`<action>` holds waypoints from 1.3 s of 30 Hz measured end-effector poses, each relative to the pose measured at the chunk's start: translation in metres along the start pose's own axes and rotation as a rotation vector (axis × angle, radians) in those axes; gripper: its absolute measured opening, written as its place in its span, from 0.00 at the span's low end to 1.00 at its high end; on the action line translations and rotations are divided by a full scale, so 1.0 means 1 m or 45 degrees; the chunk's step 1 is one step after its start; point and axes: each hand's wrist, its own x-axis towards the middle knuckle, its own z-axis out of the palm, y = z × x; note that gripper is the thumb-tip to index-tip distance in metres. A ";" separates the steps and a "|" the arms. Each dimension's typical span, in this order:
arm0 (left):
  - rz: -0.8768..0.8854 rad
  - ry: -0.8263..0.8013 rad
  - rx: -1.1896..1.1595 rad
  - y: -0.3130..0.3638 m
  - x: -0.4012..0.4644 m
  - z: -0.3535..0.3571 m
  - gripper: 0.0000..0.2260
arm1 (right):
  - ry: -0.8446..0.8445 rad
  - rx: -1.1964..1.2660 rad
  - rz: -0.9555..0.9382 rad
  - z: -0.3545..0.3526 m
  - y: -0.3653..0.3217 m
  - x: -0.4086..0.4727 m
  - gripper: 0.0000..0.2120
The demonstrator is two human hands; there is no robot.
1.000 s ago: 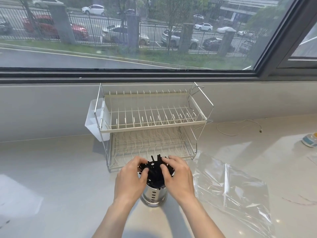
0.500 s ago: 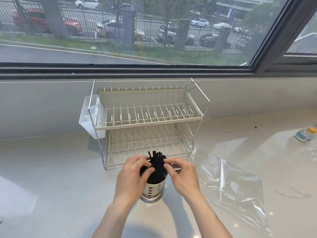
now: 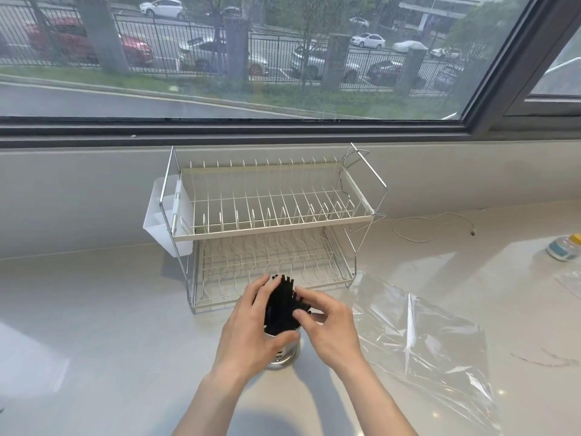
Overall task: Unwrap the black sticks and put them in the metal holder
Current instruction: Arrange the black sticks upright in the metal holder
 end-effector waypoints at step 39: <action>-0.339 0.392 -0.189 0.002 0.018 0.011 0.08 | 0.083 -0.051 0.012 0.014 0.009 0.013 0.17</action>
